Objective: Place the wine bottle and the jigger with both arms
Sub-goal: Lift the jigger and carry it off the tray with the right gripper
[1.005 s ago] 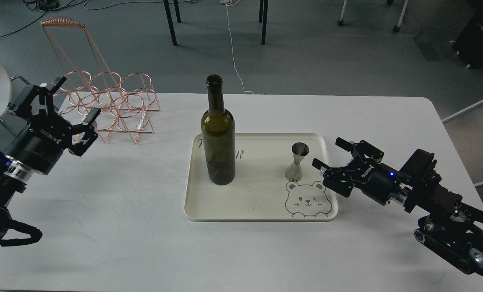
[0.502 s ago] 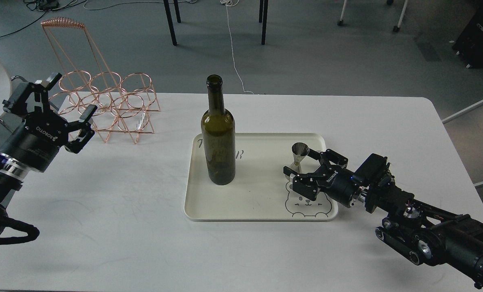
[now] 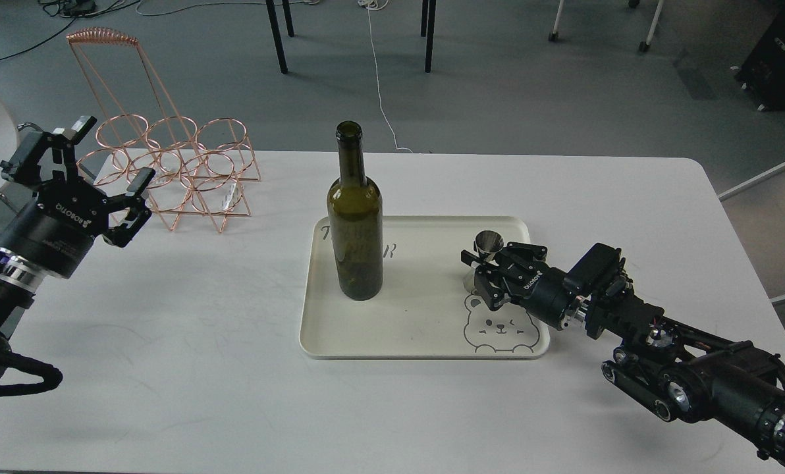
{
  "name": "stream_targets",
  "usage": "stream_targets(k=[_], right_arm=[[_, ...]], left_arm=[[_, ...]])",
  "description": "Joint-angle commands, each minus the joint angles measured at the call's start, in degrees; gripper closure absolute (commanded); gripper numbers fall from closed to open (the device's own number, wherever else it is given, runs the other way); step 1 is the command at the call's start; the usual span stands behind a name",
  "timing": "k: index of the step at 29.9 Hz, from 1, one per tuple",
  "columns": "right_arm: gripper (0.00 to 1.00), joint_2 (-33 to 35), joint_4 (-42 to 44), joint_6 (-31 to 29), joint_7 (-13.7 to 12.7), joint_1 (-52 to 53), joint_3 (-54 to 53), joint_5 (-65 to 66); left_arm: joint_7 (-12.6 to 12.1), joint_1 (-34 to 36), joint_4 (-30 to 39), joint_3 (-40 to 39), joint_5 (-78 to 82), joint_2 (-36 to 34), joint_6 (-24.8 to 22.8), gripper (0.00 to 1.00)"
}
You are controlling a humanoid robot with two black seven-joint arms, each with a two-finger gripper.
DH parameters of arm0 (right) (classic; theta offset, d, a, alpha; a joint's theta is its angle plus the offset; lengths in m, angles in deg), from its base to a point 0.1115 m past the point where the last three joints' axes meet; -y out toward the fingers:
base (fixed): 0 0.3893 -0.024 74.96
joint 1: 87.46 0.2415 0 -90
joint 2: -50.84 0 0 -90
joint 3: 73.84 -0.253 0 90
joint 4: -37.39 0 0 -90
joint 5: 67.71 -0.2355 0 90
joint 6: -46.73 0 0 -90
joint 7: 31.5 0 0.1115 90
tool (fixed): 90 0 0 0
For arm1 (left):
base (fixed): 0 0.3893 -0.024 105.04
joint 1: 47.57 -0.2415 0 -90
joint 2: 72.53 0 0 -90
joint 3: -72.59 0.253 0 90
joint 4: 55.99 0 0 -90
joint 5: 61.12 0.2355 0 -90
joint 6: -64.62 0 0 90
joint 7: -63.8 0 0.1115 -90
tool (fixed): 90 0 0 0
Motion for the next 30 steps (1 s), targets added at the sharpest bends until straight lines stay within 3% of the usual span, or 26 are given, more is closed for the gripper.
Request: stream_targets(k=[1, 9, 18, 30], right_arm=[[0.85, 1.43, -0.59, 0.00, 0.00, 0.01, -0.56, -0.66], [0.84, 9.60, -9.38, 0.00, 0.00, -0.08, -6.27, -4.09], [0.84, 21.65, -9.74, 0.00, 0.00, -2.36, -6.54, -18.40], [0.84, 23.33, -3.59, 0.00, 0.00, -5.44, -3.20, -24.40]], left_arm=[[0.00, 0.00, 0.00, -0.08, 0.00, 0.00, 0.00, 0.02], [0.00, 0.00, 0.00, -0.09, 0.00, 0.00, 0.00, 0.02], [0.00, 0.00, 0.00, -0.08, 0.09, -0.08, 0.00, 0.02], [0.00, 0.00, 0.00, 0.09, 0.88, 0.00, 0.00, 0.02]])
